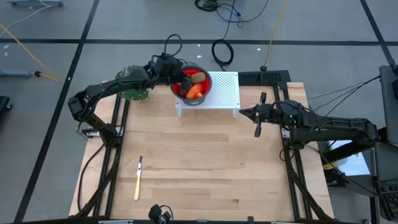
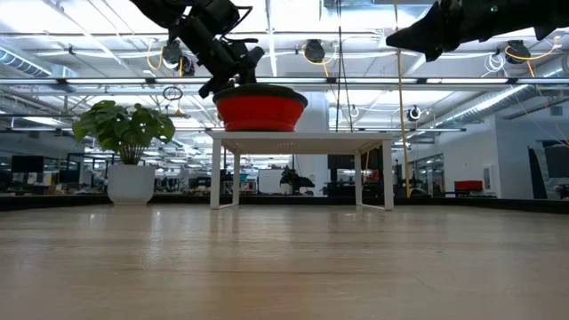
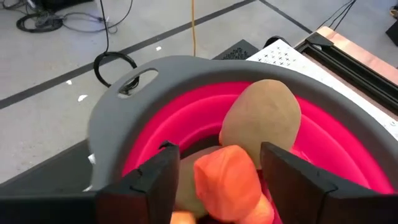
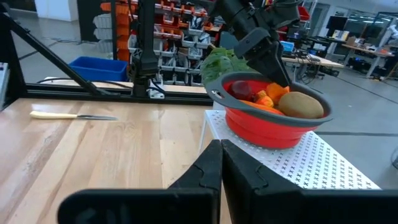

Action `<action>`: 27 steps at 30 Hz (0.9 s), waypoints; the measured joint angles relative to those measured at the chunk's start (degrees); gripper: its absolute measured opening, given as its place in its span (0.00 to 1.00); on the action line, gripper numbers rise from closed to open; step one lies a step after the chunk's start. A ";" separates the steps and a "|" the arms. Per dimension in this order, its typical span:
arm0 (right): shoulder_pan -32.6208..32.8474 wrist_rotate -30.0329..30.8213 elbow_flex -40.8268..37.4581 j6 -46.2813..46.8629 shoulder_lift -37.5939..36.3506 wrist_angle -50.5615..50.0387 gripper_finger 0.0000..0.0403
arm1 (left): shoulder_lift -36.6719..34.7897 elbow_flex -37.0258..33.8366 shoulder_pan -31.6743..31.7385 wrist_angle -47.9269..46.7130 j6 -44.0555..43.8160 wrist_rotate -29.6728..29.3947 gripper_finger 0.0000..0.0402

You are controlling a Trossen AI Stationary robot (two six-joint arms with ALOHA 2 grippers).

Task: Pick & Place Fruit
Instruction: Put the yellow knife on the shelf

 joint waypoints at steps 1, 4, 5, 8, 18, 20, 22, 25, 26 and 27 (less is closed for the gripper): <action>0.00 -0.77 0.00 0.01 0.00 0.03 0.00 | -0.41 0.39 0.22 -0.80 -0.12 0.20 0.56; 0.00 -1.30 0.00 0.01 0.00 0.35 0.00 | -2.27 2.13 0.28 -0.48 0.04 0.30 0.59; 0.00 -1.31 0.00 0.01 0.00 0.37 0.00 | -3.29 2.79 0.19 -1.34 0.35 0.29 0.59; 0.00 -1.23 0.02 -0.02 0.00 0.37 0.00 | -5.95 5.89 -1.13 -5.07 2.65 0.31 0.59; 0.00 -1.07 0.02 -1.42 0.00 0.39 0.00 | -14.88 10.00 -11.93 -29.73 -10.84 -1.97 0.60; 0.00 -1.07 0.02 -1.47 0.01 0.39 0.00 | -15.99 10.00 -14.60 -34.21 -17.11 -2.04 0.60; 0.00 -1.07 0.02 -1.47 0.02 0.39 0.00 | -16.40 10.02 -17.53 -38.45 -23.09 -2.03 0.60; 0.00 -1.07 0.04 -1.47 0.02 0.39 0.00 | -16.44 10.02 -22.10 -44.42 -30.40 -1.89 0.60; 0.00 -1.07 0.04 -1.48 0.02 0.39 0.00 | -16.46 10.02 -23.64 -46.09 -32.48 -1.82 0.60; 0.00 -1.07 0.04 -1.47 0.02 0.39 0.00 | -16.45 10.02 -25.15 -47.86 -34.73 -1.81 0.60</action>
